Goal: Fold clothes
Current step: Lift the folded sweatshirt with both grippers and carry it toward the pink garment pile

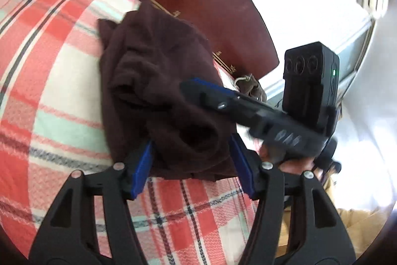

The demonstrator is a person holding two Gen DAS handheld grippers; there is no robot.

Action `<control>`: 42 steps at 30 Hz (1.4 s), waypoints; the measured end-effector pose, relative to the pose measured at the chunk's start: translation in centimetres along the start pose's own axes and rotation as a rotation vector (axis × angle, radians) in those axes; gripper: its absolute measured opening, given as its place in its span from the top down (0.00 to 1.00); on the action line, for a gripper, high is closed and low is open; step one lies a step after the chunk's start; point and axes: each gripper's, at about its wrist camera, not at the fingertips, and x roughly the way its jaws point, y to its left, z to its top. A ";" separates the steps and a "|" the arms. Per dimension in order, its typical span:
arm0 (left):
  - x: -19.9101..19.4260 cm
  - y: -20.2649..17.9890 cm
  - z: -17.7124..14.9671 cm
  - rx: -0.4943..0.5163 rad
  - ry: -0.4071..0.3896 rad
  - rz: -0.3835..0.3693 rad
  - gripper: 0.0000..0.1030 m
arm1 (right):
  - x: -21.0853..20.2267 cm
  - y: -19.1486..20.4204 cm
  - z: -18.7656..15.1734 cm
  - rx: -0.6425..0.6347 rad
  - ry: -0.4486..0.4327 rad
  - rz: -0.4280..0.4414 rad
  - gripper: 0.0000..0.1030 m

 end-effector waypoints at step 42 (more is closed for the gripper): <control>4.5 2.9 2.5 0.034 0.201 0.129 0.56 | 1.3 -15.3 -2.9 0.497 -0.124 0.348 0.34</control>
